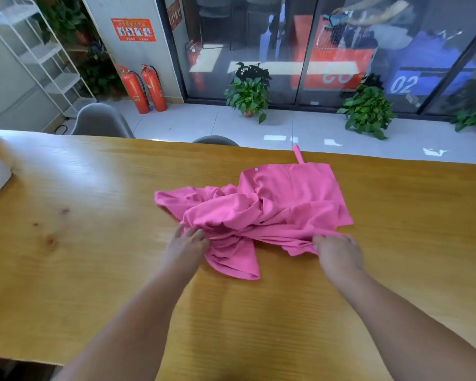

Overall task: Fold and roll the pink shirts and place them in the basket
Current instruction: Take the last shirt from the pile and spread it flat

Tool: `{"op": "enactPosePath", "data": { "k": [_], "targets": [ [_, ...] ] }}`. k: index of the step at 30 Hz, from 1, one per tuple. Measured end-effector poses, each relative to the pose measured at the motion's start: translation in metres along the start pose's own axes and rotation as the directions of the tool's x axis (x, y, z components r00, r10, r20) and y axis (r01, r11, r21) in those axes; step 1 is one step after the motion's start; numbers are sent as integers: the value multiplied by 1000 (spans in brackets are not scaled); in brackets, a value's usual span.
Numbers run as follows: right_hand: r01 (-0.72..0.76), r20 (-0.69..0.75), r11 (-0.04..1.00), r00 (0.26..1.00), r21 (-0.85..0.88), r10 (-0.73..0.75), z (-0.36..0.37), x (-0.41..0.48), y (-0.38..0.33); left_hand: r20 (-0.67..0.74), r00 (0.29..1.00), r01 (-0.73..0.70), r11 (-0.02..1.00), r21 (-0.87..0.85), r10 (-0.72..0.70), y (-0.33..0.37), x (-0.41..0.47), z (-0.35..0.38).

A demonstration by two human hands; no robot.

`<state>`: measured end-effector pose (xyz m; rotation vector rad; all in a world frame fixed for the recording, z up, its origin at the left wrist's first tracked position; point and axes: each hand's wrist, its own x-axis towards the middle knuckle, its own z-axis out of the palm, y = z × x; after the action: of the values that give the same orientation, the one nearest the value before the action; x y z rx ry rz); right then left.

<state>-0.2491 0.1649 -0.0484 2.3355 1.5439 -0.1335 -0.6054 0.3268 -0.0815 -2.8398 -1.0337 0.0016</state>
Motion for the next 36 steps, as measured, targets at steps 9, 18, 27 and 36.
{"op": "enactPosePath", "data": {
  "k": [9, 18, 27, 36],
  "targets": [
    [-272, -86, 962, 959, -1, 271, -31, -16, 41, -7, 948, 313, 927, 209, -319, -80, 22, -70],
    [27, 124, 956, 990, 291, -66, 34, -81, -33, 241, 955, 227, 947, -228, -171, 42, -26, 6],
    [-44, 81, 977, 996, 209, 28, 72, -111, -41, 242, 936, 278, 958, -66, -255, -23, -72, 21],
    [-18, 44, 928, 999, 371, 1, 95, -142, -47, 17, 946, -310, 917, -251, 324, 75, -74, 15]
  ]
}}
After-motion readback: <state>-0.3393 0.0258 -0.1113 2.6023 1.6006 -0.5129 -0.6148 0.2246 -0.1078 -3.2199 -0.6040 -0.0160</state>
